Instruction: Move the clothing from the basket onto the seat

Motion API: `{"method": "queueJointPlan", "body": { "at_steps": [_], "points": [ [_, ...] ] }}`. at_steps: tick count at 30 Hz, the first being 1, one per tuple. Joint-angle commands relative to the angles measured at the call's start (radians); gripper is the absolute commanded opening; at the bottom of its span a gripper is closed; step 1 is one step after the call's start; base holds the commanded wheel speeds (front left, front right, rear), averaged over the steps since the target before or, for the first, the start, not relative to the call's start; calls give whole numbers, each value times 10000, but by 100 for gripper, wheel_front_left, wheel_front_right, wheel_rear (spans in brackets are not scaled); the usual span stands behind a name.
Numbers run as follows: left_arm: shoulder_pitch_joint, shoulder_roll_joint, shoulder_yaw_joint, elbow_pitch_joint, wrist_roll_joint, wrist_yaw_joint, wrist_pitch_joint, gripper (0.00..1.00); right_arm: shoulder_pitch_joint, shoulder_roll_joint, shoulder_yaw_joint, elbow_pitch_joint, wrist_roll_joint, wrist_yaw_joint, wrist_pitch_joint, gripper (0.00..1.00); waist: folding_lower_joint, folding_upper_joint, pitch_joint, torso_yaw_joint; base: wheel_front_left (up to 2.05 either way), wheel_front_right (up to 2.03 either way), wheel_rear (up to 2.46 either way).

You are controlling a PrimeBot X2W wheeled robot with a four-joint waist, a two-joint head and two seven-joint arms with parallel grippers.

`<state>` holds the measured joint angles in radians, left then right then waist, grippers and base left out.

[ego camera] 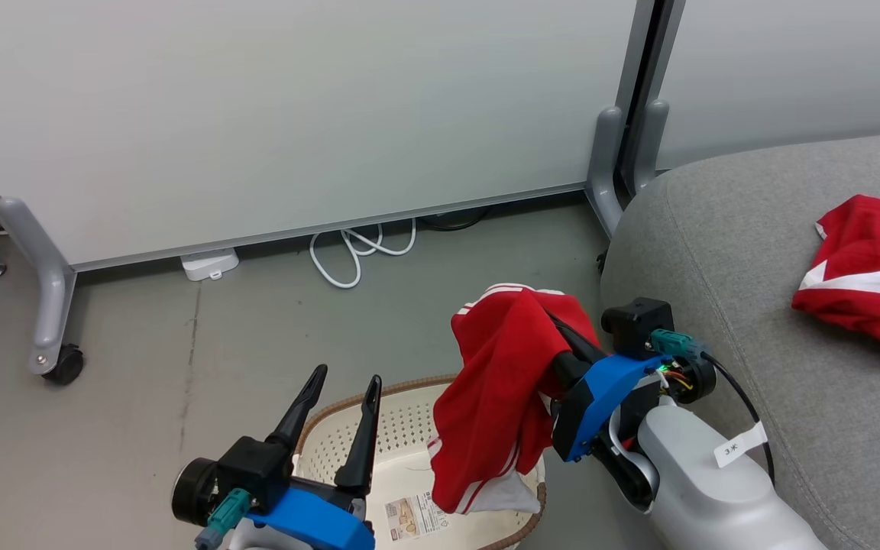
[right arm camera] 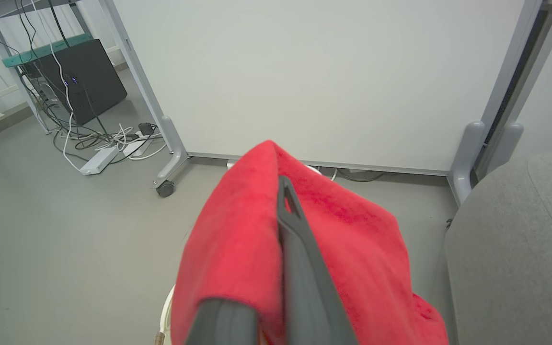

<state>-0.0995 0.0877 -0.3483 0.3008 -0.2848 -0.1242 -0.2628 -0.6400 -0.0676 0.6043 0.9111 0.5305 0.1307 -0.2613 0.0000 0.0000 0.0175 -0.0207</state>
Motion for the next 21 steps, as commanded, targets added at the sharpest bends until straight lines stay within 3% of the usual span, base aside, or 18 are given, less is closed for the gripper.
{"method": "queueJointPlan", "body": {
  "at_steps": [1, 11, 21],
  "points": [
    [44, -11, 53, -49, 67, -79, -30, 100, 102, -40, -38, -65, -12, 1, -54, 0, 0, 0, 5, -8, 0, 0, 0],
    [-25, -71, -115, -215, 23, -58, -30, 100, 131, -64, -78, -193, 22, 1, -55, 0, 0, 0, 48, -432, 0, 0, 0],
    [-221, -20, -92, -319, -25, -59, -30, 100, 82, -36, -18, -452, -29, 1, -55, 0, 0, 0, 174, -1692, 0, 0, 0]
  ]
}}
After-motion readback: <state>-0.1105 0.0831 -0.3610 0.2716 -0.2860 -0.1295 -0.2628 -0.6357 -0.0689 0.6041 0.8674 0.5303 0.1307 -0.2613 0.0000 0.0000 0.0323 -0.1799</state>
